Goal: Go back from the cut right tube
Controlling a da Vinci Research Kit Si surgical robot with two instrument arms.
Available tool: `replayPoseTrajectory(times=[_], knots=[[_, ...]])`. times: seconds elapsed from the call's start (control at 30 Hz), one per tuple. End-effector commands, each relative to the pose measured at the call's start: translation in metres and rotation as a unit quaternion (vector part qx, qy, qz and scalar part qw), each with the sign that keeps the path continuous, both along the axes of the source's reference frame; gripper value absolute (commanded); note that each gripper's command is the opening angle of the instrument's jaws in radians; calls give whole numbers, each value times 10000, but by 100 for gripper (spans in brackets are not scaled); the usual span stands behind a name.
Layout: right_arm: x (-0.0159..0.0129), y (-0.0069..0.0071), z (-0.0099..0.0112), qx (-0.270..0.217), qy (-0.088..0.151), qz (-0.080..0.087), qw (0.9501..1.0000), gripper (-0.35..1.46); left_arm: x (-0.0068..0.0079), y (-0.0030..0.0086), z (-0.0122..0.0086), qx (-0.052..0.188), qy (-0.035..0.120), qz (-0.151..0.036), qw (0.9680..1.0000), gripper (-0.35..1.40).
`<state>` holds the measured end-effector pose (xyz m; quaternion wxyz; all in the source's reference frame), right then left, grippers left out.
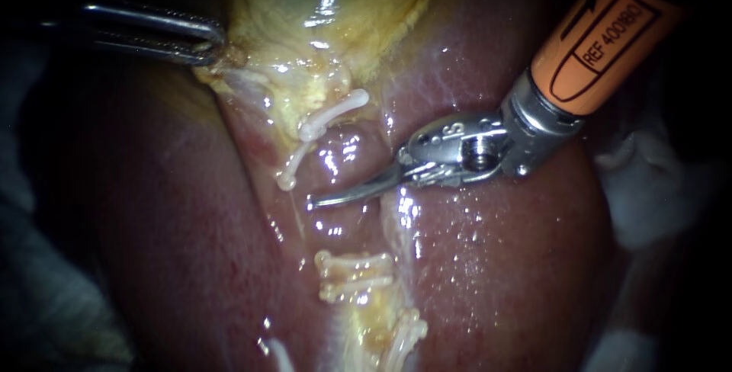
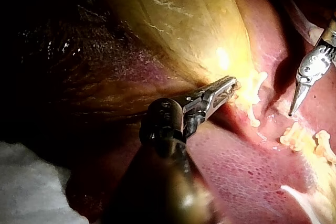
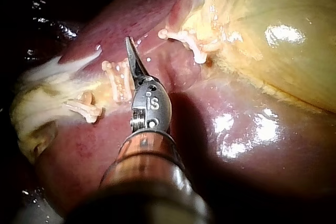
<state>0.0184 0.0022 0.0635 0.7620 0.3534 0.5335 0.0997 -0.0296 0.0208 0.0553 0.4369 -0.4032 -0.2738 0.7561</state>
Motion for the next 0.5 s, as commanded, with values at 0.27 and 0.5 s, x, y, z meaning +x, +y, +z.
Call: replayPoseTrajectory(times=[0.27, 0.5], knots=[[0, 4, 6, 1, -42, 67, 10000, 116, 0, 0, 0, 0, -5, 4, 10000, -35], [-10, -3, -2, -158, -202, 432, 9987, 133, 1, 0, 0, 0, -6, 6, 10000, -35]])
